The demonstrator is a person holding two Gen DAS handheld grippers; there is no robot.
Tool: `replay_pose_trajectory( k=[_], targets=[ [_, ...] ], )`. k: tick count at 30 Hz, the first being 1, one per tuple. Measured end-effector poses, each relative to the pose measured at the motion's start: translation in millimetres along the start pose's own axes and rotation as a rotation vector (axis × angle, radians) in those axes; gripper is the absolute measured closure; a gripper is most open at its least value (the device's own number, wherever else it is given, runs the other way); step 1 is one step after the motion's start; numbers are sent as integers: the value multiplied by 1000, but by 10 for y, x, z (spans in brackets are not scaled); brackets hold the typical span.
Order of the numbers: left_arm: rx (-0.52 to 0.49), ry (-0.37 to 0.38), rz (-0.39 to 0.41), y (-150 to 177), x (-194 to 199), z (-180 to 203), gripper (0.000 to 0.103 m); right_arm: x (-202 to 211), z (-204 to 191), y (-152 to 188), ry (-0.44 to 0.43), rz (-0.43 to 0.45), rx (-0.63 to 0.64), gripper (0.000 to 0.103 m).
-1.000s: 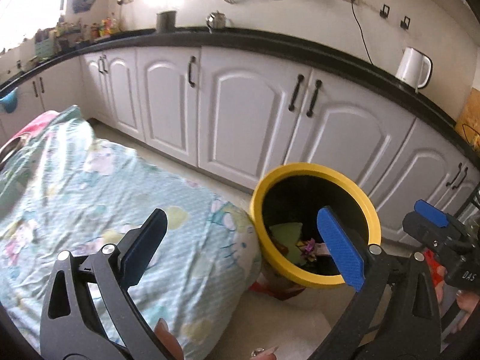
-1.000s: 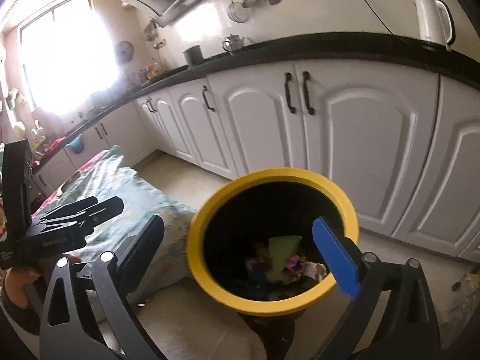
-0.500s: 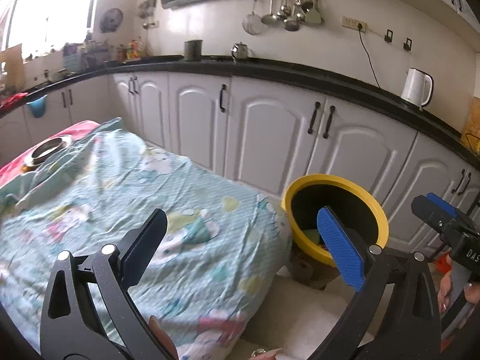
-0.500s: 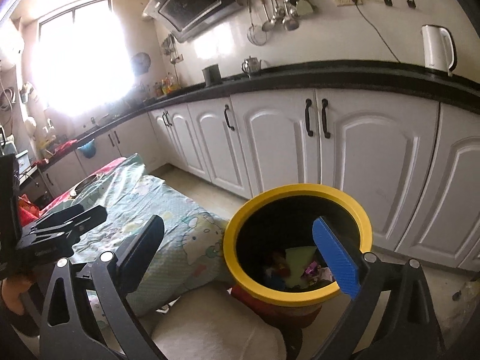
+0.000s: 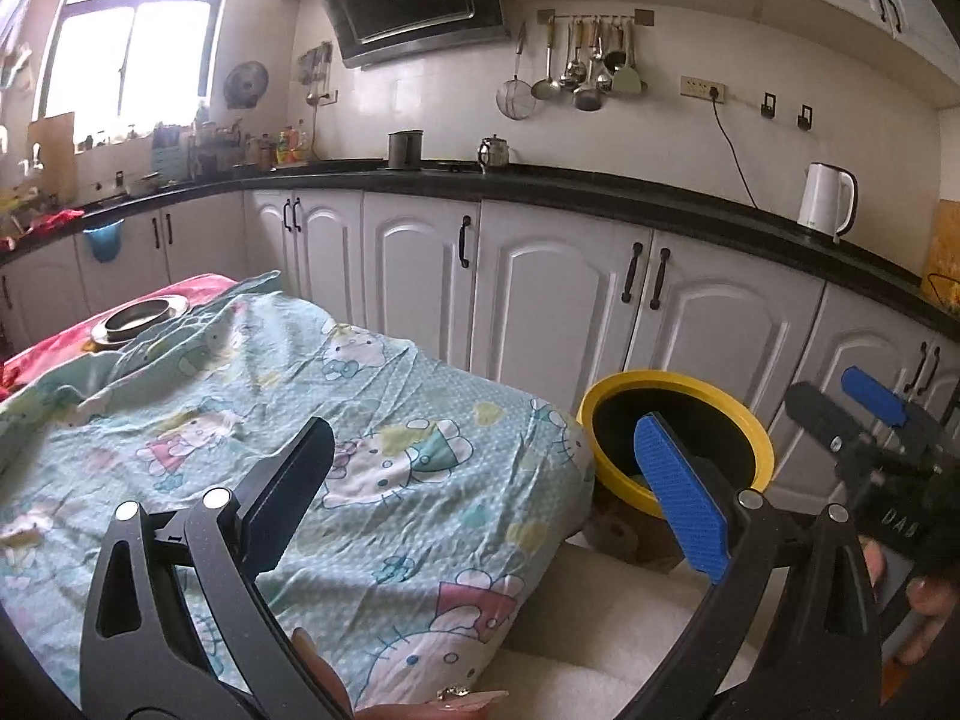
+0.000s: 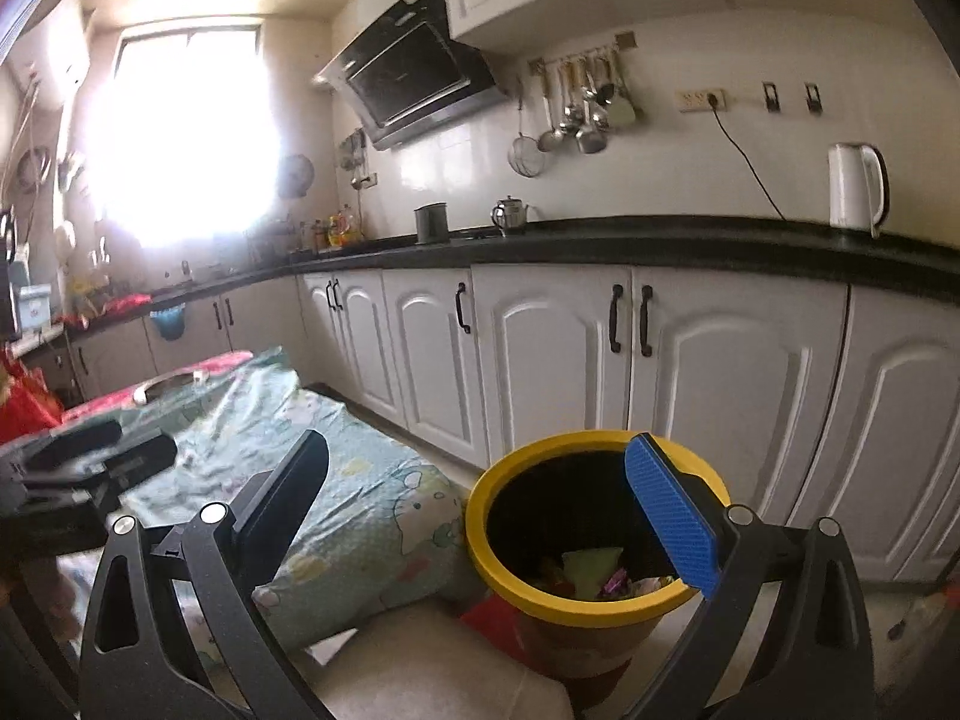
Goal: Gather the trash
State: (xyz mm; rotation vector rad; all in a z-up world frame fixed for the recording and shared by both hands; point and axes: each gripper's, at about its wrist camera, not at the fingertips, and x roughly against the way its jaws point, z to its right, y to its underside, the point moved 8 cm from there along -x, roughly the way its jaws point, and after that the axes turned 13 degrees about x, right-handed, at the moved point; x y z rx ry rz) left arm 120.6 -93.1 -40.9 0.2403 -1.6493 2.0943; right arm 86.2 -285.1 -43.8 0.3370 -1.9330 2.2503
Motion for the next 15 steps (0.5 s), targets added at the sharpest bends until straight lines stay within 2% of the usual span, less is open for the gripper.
replay_pose_trajectory(
  k=[15],
  targets=[
    [17, -5, 4, -4, 19, -25, 11, 1, -110, 27, -13, -2, 32, 6]
  ],
)
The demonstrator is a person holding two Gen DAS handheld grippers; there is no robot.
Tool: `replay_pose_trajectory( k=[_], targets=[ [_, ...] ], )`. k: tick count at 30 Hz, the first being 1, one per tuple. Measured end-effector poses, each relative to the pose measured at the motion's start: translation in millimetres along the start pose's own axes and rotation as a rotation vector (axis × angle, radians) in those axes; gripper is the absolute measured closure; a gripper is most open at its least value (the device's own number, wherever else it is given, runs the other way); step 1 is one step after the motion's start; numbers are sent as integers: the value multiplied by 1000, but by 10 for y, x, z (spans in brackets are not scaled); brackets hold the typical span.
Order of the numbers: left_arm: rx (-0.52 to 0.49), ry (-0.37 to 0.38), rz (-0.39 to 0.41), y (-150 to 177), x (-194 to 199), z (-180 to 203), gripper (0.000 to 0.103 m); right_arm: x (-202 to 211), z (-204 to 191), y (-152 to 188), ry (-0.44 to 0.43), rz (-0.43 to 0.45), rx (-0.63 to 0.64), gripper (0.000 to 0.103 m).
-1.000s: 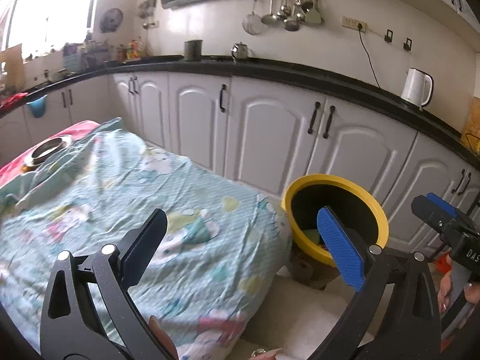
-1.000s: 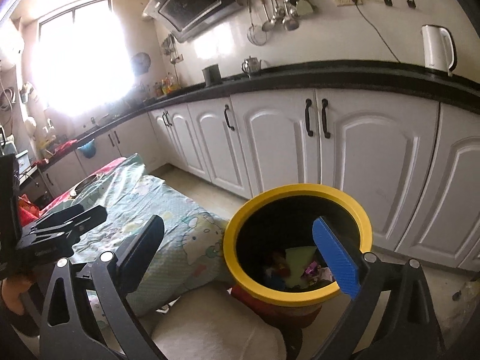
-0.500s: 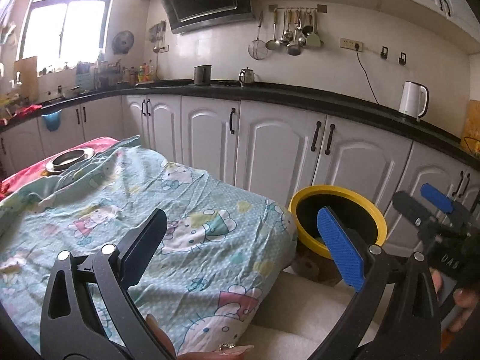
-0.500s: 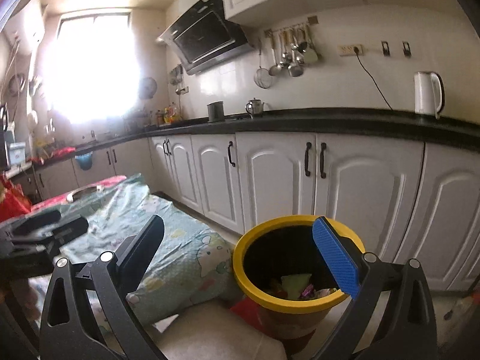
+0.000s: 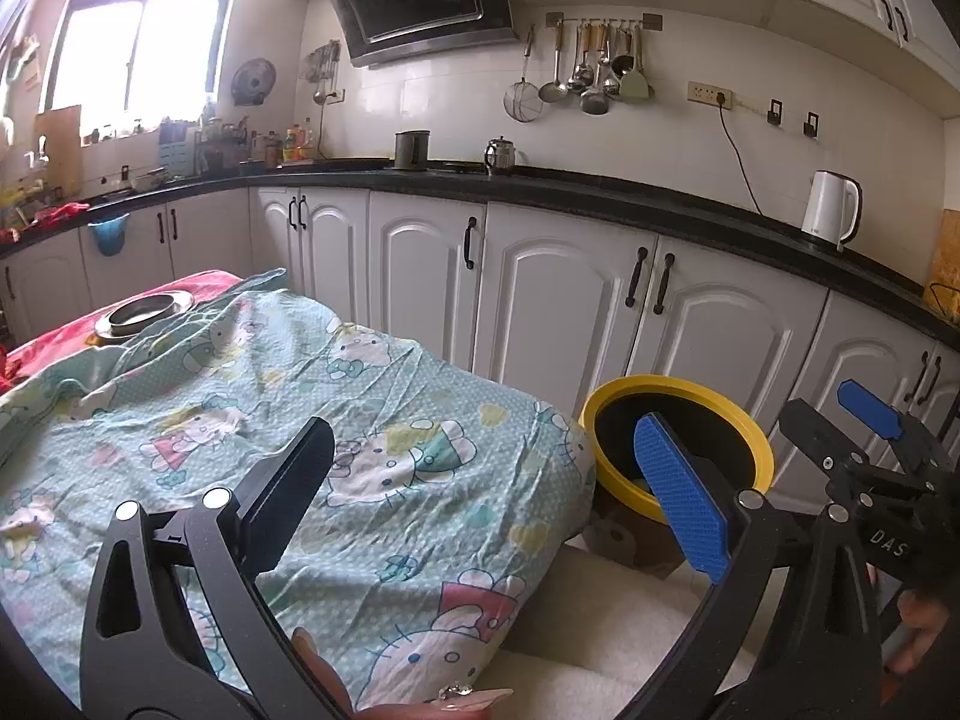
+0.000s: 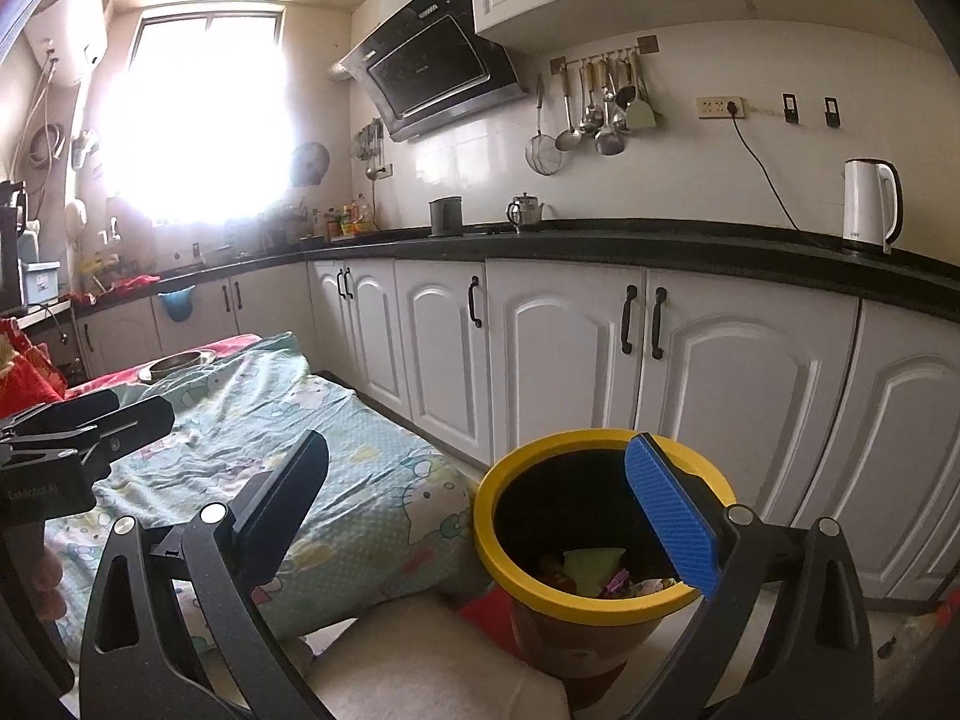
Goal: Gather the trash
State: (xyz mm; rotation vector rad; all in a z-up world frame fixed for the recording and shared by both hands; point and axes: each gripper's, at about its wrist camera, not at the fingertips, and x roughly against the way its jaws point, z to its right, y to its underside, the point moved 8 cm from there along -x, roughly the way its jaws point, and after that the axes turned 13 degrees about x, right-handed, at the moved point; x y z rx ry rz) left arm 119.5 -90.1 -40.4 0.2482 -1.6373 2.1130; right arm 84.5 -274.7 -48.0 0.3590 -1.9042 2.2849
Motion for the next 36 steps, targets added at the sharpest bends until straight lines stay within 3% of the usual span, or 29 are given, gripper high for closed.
replay_pose_trajectory(
  k=[36],
  targets=[
    [5, -14, 0, 4, 14, -32, 11, 1, -5, 3, 0, -1, -6, 6]
  ],
)
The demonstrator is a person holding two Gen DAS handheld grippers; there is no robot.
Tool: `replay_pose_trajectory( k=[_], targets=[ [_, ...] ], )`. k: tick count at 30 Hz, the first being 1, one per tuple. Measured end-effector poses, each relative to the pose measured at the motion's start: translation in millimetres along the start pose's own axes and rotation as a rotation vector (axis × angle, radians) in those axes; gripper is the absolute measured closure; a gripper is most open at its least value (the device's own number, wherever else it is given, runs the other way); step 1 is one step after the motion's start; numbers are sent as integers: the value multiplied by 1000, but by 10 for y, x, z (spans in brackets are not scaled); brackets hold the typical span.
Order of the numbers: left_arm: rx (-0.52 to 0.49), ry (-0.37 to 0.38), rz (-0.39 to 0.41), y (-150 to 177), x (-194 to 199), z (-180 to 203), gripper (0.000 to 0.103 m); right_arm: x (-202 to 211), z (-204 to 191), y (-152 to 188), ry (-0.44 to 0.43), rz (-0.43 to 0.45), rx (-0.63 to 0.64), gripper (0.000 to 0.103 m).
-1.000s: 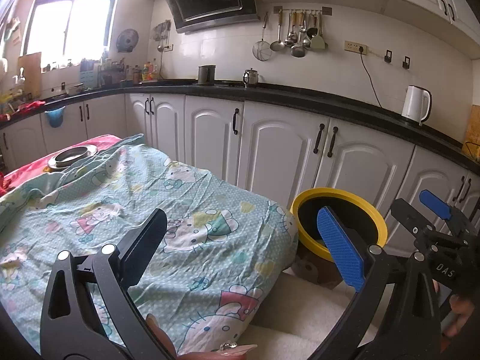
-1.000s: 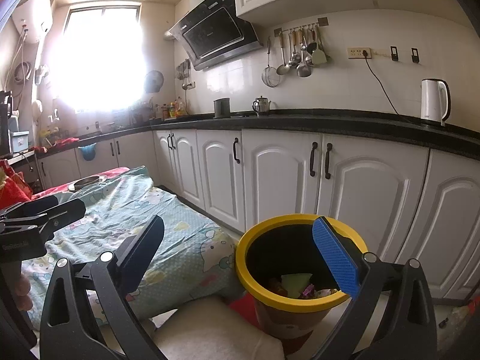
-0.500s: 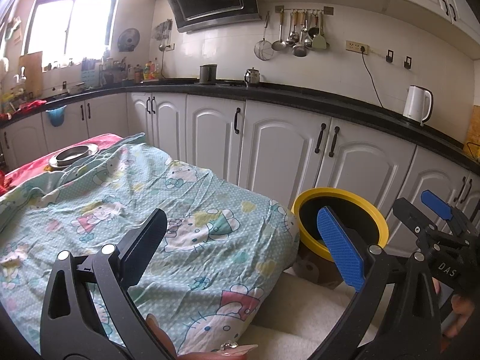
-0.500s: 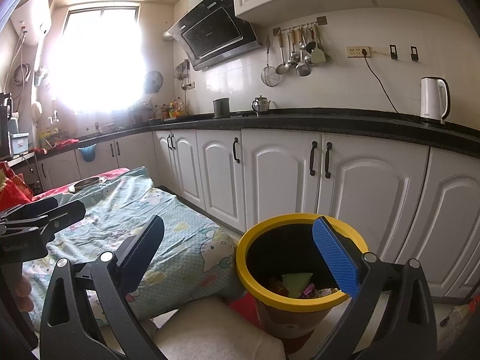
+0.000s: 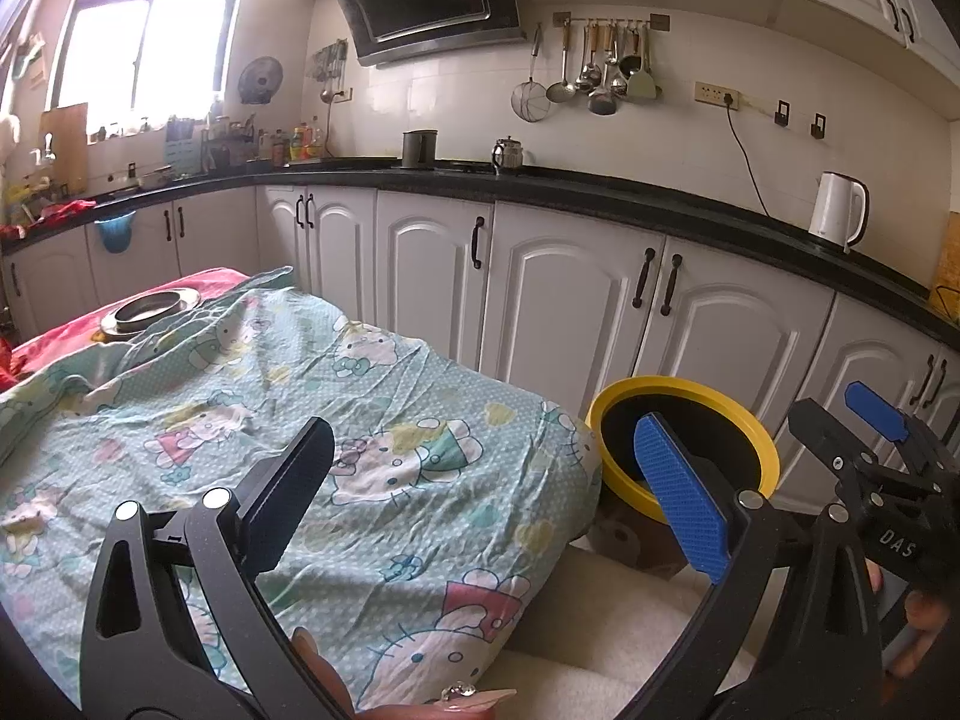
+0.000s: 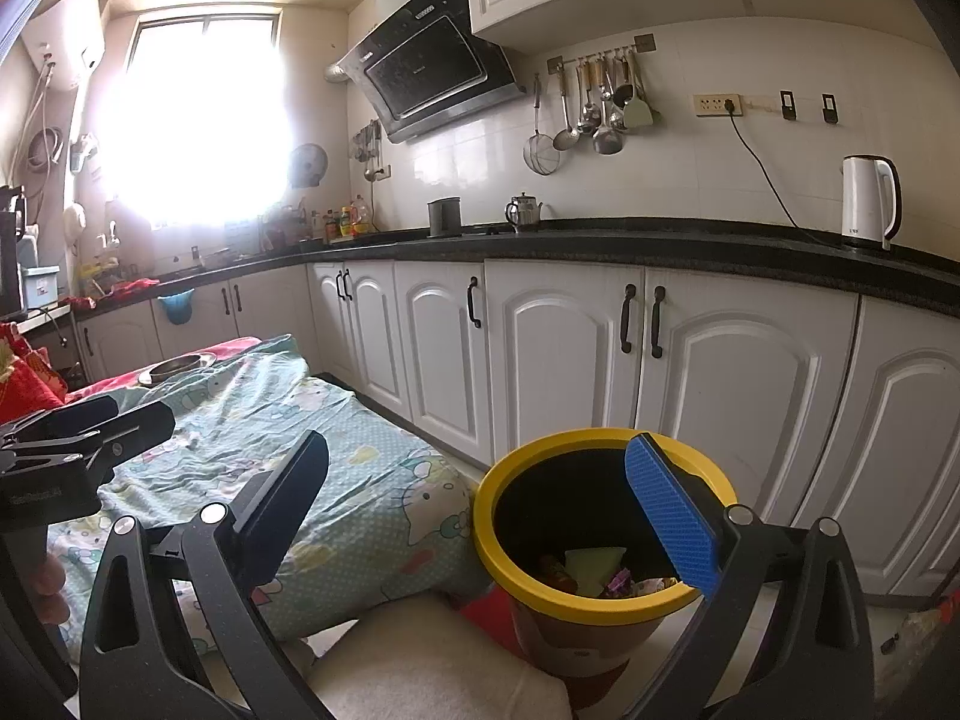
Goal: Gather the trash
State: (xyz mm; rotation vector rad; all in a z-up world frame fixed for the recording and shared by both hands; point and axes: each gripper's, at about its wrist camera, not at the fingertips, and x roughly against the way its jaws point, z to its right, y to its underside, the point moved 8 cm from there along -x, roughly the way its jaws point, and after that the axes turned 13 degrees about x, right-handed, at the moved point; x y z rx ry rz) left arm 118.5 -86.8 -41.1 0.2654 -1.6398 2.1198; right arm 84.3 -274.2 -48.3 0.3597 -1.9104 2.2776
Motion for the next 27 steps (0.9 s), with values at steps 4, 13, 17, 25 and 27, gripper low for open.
replay_pose_trajectory(
  k=[4, 13, 17, 25, 27],
  targets=[
    [0, 0, 0, 0, 3, -2, 11, 1, -1, -3, 0, -1, 1, 6],
    [1, 2, -5, 8, -13, -7, 11, 0, 3, 1, 1, -1, 1, 6],
    [8, 4, -21, 28, -38, -27, 11, 1, 5, 0, 2, -2, -1, 6],
    [7, -25, -47, 53, -92, -67, 11, -27, 30, -19, 20, -8, 2, 6],
    [13, -24, -55, 61, -101, -82, 11, -29, 43, -31, 27, -2, 10, 6]
  ],
)
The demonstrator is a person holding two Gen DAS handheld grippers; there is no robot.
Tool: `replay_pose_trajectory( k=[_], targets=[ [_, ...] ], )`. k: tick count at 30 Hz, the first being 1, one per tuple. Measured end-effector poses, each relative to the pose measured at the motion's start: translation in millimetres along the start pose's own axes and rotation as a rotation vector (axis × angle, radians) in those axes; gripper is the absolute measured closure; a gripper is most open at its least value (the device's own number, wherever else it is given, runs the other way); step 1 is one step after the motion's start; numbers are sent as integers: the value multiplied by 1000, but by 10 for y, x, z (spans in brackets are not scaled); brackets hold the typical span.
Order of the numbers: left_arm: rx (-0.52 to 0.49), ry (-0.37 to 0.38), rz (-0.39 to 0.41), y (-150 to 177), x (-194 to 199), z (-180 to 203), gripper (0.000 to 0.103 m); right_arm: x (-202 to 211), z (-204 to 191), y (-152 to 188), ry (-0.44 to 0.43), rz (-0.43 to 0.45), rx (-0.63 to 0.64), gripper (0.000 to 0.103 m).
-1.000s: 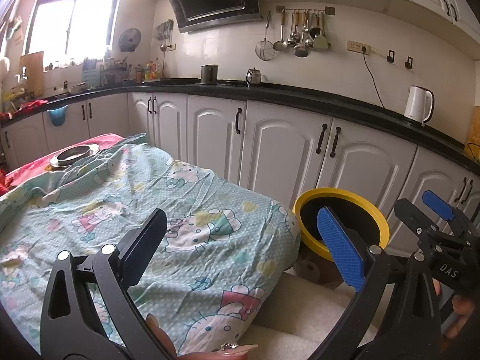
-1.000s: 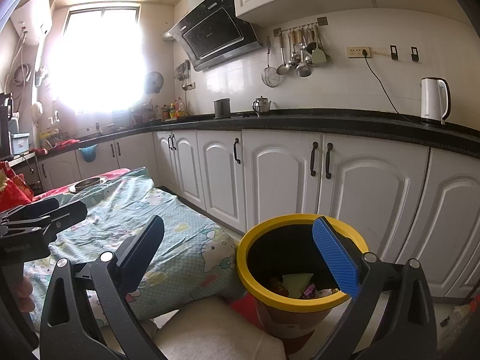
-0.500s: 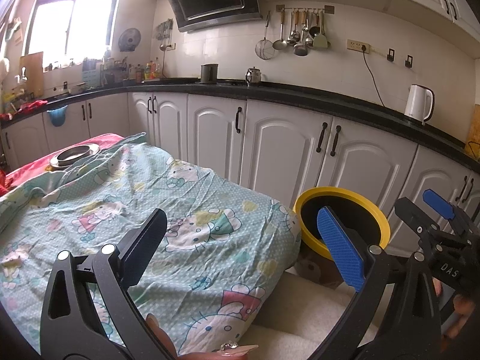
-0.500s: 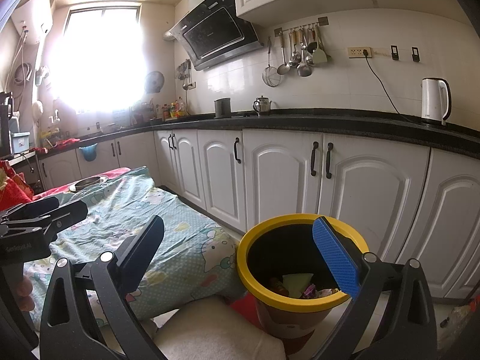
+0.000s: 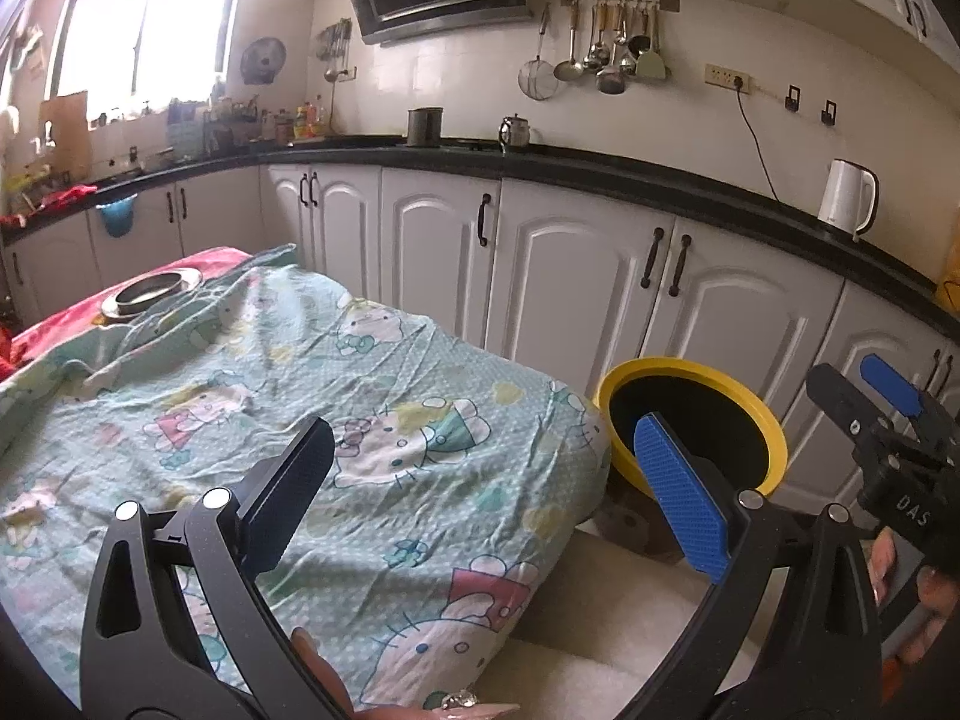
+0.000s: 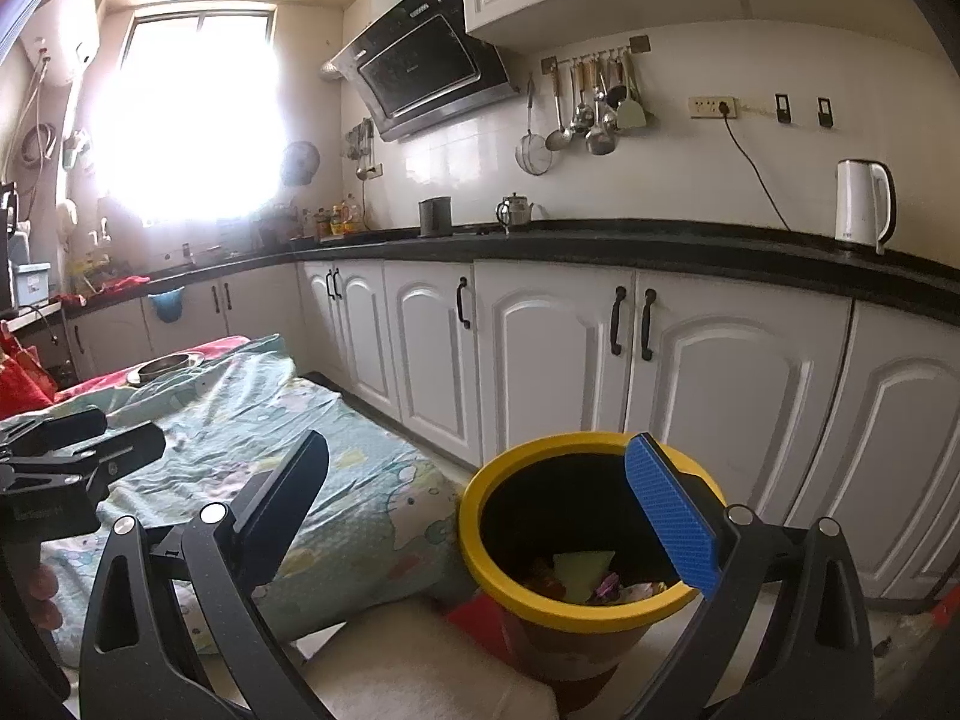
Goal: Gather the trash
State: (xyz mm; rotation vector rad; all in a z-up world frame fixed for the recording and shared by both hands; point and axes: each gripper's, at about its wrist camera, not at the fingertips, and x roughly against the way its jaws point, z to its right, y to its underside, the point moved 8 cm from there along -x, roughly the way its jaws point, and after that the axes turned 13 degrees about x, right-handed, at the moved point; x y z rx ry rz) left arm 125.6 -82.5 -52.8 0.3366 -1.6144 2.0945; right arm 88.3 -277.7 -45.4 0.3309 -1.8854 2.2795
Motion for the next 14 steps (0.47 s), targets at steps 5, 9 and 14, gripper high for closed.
replay_pose_trajectory(
  k=[5, 9, 14],
  targets=[
    [58, 6, -43, -27, 27, -195, 11, -7, -49, -127, 3, 25, 22, 6],
    [175, -123, -64, -121, 242, -1080, 11, -167, -409, -385, -116, 13, 31, 6],
    [350, -622, -18, -141, 934, -3105, 11, -422, -1837, -723, -443, -49, 133, 6]
  ],
)
